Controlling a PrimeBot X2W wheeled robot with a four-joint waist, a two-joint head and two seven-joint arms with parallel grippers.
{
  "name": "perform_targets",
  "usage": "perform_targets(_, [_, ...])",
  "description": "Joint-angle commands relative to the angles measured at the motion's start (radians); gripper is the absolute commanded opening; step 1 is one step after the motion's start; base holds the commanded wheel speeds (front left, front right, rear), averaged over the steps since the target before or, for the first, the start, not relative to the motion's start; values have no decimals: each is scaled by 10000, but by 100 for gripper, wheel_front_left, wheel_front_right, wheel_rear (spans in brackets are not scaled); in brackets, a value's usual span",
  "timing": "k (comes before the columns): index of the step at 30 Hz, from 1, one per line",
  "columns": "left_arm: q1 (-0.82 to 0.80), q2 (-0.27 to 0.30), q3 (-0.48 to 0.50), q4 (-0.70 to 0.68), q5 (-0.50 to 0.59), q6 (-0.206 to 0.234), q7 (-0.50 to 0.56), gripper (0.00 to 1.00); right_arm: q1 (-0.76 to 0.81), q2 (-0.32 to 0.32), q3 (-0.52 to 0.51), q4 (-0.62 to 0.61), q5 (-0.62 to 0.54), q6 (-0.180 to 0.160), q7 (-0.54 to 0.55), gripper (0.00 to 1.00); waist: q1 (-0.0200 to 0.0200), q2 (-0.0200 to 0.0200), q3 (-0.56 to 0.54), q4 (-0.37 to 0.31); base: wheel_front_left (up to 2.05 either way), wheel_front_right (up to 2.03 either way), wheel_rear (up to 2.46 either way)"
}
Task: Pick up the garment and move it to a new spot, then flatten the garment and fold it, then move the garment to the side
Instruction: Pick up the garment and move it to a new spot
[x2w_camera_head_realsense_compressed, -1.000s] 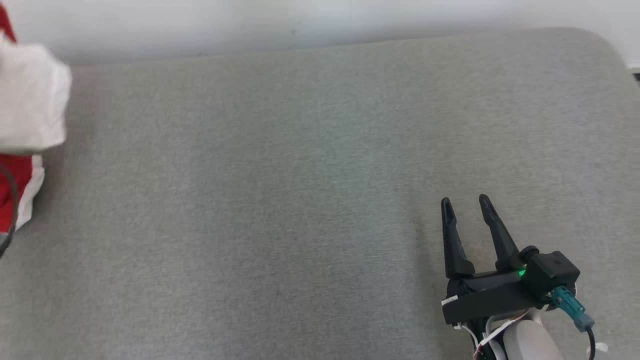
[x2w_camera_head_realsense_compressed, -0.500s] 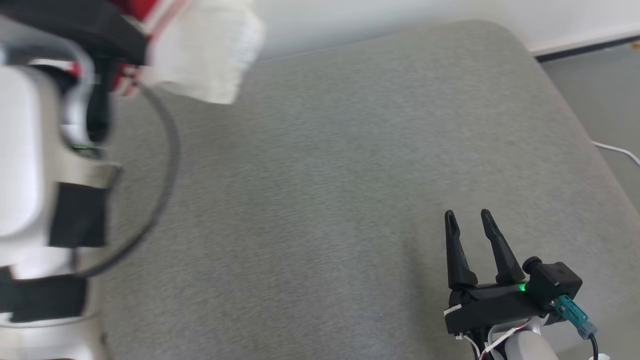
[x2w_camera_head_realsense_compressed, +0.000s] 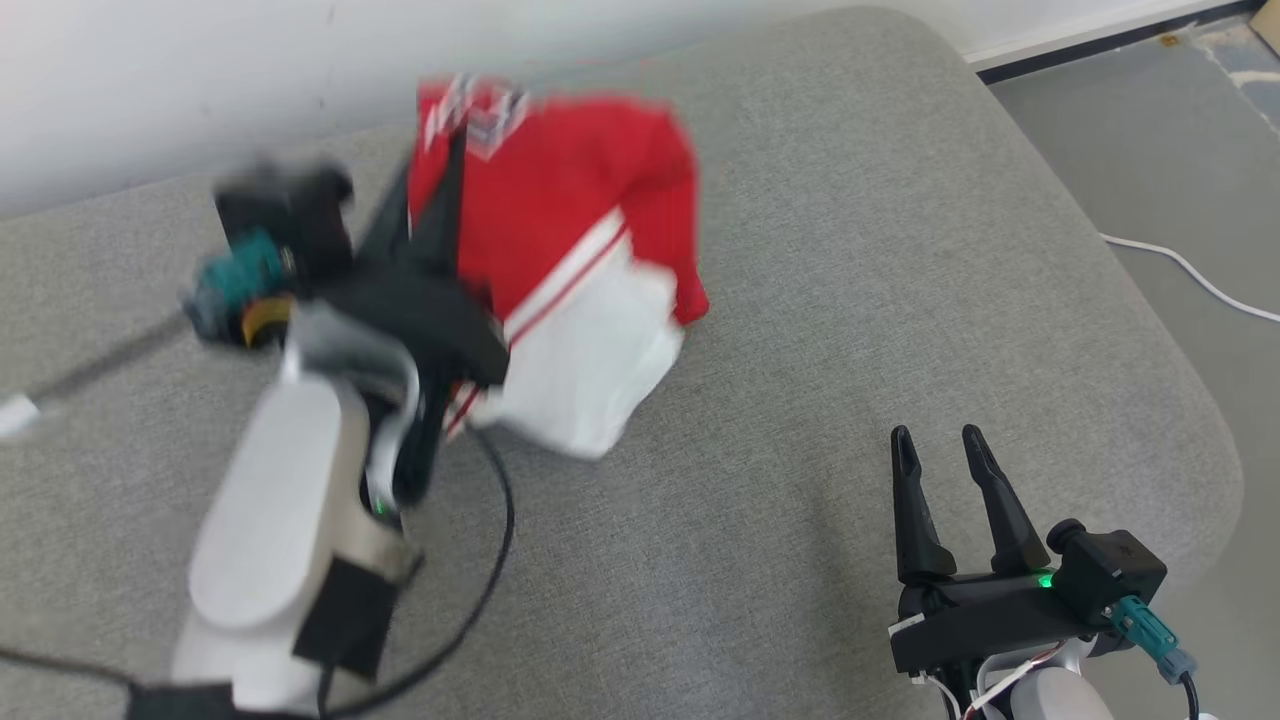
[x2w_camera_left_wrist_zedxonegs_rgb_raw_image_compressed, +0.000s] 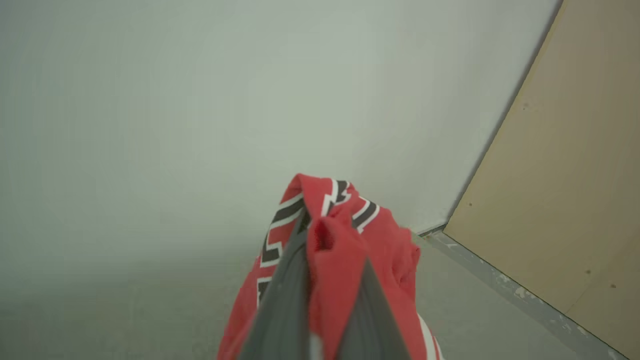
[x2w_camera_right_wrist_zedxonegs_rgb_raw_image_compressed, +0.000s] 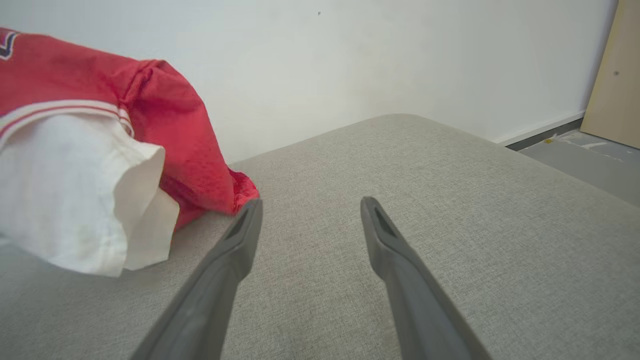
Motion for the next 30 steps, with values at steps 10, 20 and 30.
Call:
perform_targets(10, [1919, -100, -695, 1863, 289, 152, -1082, 100, -35, 26, 88, 30, -78, -21, -10, 100, -1, 0, -7, 526, 0, 0, 0])
perform_targets(20, [2094, -77, -599, 1156, 301, 218, -2629, 100, 259, 25, -49, -251, -269, -21, -8, 100, -1, 0, -711, 1491, 0, 0, 0])
perform_targets(30, [3527, 895, 335, -828, 1134, 528, -2705, 100, 558, 20, -211, -576, -586, -21, -10, 100, -1, 0, -1381, 2290, 0, 0, 0])
